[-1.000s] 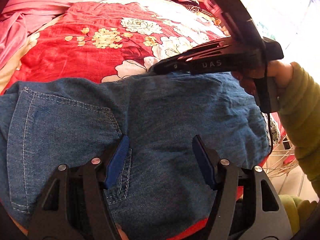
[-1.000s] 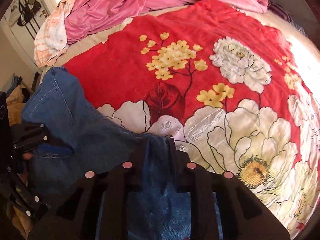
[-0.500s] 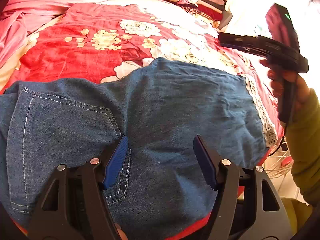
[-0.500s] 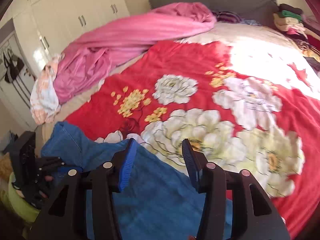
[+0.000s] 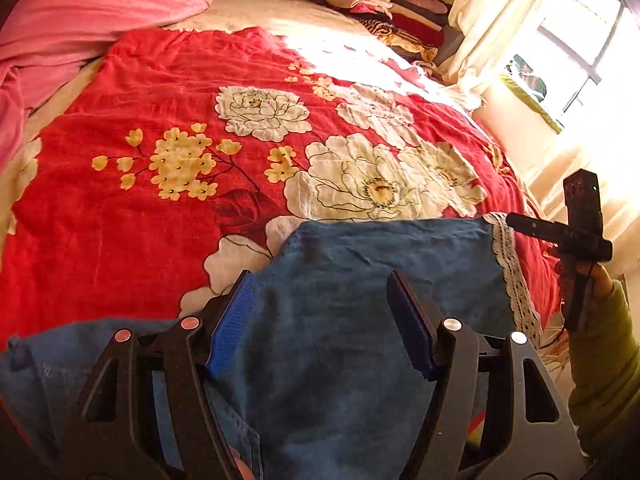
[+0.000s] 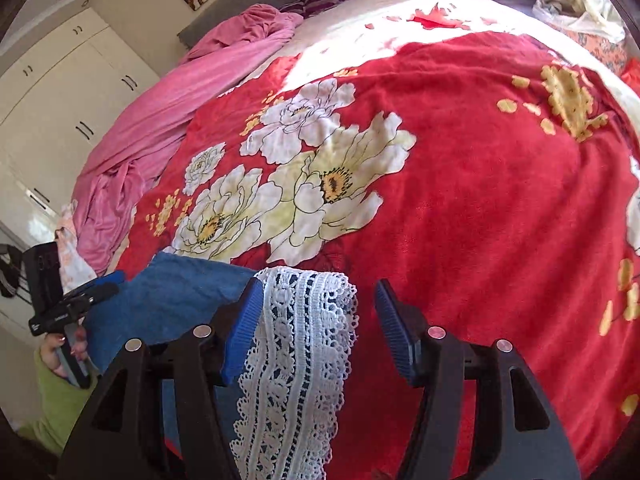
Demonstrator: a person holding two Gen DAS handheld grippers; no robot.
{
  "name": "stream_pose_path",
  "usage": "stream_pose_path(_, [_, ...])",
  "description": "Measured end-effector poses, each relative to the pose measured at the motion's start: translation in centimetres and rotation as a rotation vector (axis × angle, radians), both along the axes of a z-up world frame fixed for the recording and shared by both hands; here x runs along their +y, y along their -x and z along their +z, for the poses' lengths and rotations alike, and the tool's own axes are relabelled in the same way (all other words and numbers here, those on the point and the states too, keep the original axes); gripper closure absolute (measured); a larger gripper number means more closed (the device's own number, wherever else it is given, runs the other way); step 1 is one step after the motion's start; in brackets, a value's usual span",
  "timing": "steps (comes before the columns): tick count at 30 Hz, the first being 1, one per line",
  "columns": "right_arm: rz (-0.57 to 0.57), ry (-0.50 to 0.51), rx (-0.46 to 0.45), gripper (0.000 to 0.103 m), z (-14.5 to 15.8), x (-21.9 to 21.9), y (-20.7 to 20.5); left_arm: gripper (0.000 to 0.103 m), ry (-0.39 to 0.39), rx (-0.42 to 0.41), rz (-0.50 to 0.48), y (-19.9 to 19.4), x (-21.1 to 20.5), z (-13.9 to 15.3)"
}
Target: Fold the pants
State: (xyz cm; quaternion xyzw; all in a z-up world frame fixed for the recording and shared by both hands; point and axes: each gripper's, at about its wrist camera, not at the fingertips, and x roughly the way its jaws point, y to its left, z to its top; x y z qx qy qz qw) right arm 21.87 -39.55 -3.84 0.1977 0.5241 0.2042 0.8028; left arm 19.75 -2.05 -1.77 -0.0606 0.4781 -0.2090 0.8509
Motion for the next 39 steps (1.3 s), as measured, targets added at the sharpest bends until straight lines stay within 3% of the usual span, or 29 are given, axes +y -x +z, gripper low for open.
stream_pose_path(3, [0.006, -0.034, 0.028, 0.048, -1.8, 0.3, -0.6, 0.044, -0.019, 0.051, 0.012, -2.5, -0.1, -1.7])
stream_pose_path(8, [0.046, -0.082, 0.001, 0.076, -2.2, 1.0, -0.3, 0.046, 0.014, 0.129, 0.046, -4.9, 0.4, -4.5])
stream_pose_path(11, [0.088, -0.083, -0.039, 0.080, -1.7, 1.8, 0.4, 0.048, 0.055, 0.131, 0.024, -4.6, -0.1, -4.3])
stream_pose_path(12, [0.100, -0.074, -0.064, 0.080, -1.2, 2.1, 0.7, 0.054, 0.081, 0.138, 0.003, -4.3, -0.6, -4.2])
stream_pose_path(13, [0.108, -0.062, -0.095, 0.081, -0.6, 2.3, 0.9, 0.074, 0.089, 0.141, -0.013, -4.0, -1.0, -4.2])
stream_pose_path(14, [0.112, -0.056, -0.124, 0.081, 0.1, 2.4, 1.0, 0.085, 0.084, 0.142, -0.024, -3.7, -1.5, -4.2])
stream_pose_path(17, [0.110, -0.041, -0.218, 0.083, 2.7, 2.2, 0.6, 0.096, 0.048, 0.119, -0.021, -3.4, -1.9, -3.7])
stream_pose_path(20, [0.117, 0.007, -0.259, 0.083, 4.3, 2.5, -0.8, 0.097, 0.062, 0.075, 0.015, -4.0, -1.4, -2.1])
stream_pose_path(23, [0.140, 0.085, -0.268, 0.083, 4.6, 3.2, -2.9, 0.097, 0.022, 0.029, 0.033, -4.7, -1.8, -1.1])
stream_pose_path(26, [0.143, 0.134, -0.231, 0.083, 3.0, 3.6, -4.9, 0.097, -0.063, 0.001, 0.040, -5.4, -2.8, -1.7])
stream_pose_path(31, [0.152, 0.261, -0.151, 0.082, -0.7, 4.9, -5.9, 0.097, -0.133, 0.017, 0.046, -5.9, -3.6, -4.6])
stream_pose_path(36, [0.134, 0.340, -0.154, 0.067, -2.1, 5.1, -5.8, 0.095, -0.118, -0.001, 0.045, -5.5, -3.2, -4.7])
stream_pose_path(37, [0.122, 0.339, -0.157, 0.061, -1.7, 5.0, -5.7, 0.094, -0.106, -0.005, 0.048, -5.4, -3.0, -4.6])
stream_pose_path(39, [0.086, 0.330, -0.182, 0.057, -0.1, 4.3, -4.9, 0.092, -0.096, -0.010, 0.062, -4.8, -2.5, -4.0])
